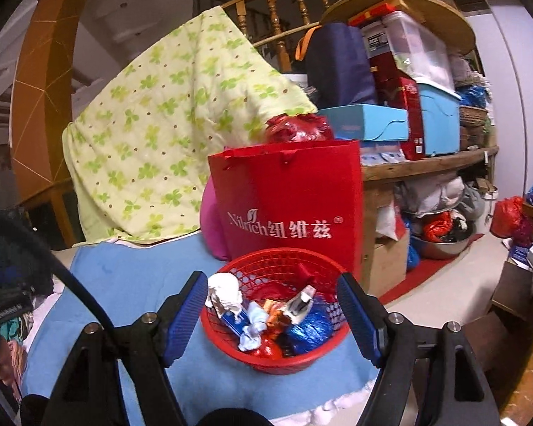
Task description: Collect trash
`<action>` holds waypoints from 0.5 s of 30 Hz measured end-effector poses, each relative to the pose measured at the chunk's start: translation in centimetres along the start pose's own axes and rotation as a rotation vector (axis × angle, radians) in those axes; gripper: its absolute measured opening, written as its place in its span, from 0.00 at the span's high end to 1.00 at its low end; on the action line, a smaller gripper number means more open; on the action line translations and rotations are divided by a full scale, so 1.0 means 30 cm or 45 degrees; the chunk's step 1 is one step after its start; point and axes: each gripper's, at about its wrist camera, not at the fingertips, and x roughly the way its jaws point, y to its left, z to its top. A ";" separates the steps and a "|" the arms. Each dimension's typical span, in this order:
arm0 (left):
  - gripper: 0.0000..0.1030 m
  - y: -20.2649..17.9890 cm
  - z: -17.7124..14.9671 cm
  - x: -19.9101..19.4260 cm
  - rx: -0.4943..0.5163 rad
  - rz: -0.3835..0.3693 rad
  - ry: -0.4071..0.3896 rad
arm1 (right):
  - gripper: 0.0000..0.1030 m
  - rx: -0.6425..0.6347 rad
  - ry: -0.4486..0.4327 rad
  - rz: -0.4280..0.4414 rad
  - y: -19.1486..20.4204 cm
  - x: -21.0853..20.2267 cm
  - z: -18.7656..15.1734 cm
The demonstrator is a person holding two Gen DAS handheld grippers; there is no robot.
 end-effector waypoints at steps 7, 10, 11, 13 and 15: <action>0.06 -0.079 0.048 -0.155 0.053 -0.051 -0.054 | 0.24 0.007 0.004 0.014 -0.020 -0.103 0.009; 0.06 -0.106 0.057 -0.206 0.078 -0.051 -0.080 | 0.24 0.012 0.009 0.036 -0.019 -0.145 0.013; 0.06 -0.113 0.060 -0.219 0.087 -0.053 -0.088 | 0.24 0.007 0.006 0.037 -0.018 -0.158 0.014; 0.06 -0.125 0.068 -0.233 0.098 -0.061 -0.094 | 0.24 -0.007 0.001 0.046 -0.012 -0.184 0.013; 0.05 -0.138 0.073 -0.247 0.106 -0.077 -0.092 | 0.24 -0.027 -0.001 0.052 -0.002 -0.201 0.013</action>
